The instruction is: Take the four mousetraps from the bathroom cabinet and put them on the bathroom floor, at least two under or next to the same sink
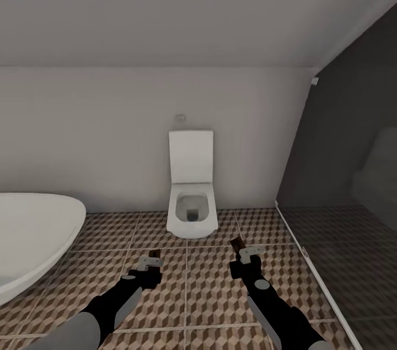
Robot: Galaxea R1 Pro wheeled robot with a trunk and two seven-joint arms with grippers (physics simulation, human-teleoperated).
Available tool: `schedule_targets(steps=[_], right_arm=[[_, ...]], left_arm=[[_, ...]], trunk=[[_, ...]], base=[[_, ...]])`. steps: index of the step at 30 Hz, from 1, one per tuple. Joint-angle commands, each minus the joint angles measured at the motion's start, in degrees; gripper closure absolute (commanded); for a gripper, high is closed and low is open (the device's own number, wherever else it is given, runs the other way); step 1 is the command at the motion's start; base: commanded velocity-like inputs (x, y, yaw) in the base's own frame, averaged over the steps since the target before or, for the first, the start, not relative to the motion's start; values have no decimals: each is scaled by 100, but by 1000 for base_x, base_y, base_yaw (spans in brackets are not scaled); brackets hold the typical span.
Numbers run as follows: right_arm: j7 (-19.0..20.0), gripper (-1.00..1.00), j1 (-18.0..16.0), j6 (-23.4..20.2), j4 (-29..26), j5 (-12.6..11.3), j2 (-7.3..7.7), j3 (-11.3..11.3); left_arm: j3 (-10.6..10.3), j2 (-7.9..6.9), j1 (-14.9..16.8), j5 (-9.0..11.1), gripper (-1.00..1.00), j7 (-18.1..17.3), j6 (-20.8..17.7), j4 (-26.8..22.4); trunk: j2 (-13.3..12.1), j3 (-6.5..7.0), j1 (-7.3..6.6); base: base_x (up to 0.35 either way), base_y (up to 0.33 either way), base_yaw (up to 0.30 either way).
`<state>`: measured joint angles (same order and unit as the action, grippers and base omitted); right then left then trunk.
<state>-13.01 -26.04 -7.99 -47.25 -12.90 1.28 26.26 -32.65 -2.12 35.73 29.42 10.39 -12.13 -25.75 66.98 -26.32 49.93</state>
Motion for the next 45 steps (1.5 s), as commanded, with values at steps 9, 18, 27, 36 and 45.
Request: schedule_targets(steps=[9,18,27,36,45], right_arm=[[-55,100,-6,-27,-12,-54,4,44],[-44,100,-6,-25,-12,-63,4,46],[-43,100,-6,-20,-12,-64,-2,54],[-43,100,-6,-19,-12,-64,-4,55],[-43,100,-6,-19,-12,-64,-5,57]], left_arm=[[-49,-8,4,46,100,51,-27,-17],[-49,-8,4,46,100,51,-27,-17],[-49,-8,4,46,100,51,-27,-17],[-98,0,4,46,100,51,-27,-17],[-160,1,4,46,100,51,-27,-17]], trunk=[[367,-168,199],[728,-330,396],[1089,-492,594],[1450,-653,792],[1811,-815,989]], base=[[0,0,0],[0,0,0],[0,0,0],[0,0,0],[0,0,0]])
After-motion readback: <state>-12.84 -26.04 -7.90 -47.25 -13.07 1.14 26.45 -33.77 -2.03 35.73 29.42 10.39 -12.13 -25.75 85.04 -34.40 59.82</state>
